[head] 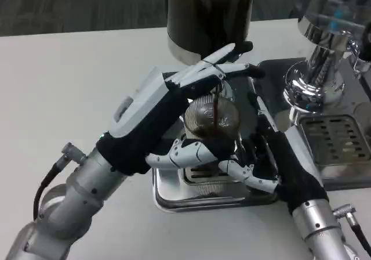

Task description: Grasp the cup under the faucet to collect the drink, then remove the cup.

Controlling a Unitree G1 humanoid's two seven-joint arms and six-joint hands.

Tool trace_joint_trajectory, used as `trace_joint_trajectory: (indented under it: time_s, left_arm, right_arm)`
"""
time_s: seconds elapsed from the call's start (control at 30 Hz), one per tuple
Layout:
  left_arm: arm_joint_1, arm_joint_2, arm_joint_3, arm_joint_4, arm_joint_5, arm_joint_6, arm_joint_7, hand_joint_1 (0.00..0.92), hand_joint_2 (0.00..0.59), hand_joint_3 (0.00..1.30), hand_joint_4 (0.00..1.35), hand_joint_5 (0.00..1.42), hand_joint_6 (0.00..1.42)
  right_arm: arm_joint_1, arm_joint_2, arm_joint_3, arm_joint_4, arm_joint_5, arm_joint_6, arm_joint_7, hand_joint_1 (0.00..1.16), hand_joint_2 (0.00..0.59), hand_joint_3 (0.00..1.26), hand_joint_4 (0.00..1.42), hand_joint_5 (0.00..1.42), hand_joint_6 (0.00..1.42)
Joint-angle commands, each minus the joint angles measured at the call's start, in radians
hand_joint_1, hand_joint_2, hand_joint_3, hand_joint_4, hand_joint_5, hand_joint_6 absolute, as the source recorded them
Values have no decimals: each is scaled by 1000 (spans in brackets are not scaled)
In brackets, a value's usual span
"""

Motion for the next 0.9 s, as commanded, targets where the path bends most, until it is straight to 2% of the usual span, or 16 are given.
trace_joint_trajectory:
  time_s: [0.03,0.47,0.7,0.9]
  left_arm:
    - [27,12,-10,1,17,6,-16,0,162,299,90,265,235]
    - [32,16,-5,-7,7,19,-18,0,168,302,91,267,239]
    - [42,20,5,-26,5,29,-14,0,172,309,91,274,240]
    - [59,17,51,-61,1,43,20,0,177,264,34,212,168]
  right_arm:
    - [-32,11,-8,32,16,-27,14,702,180,0,0,0,103]
    - [-88,51,-14,120,27,-61,7,714,184,0,0,0,126]
    - [-97,57,-14,141,29,-75,13,715,187,0,0,0,129]
    - [-99,61,-16,150,31,-77,9,716,190,0,0,0,132]
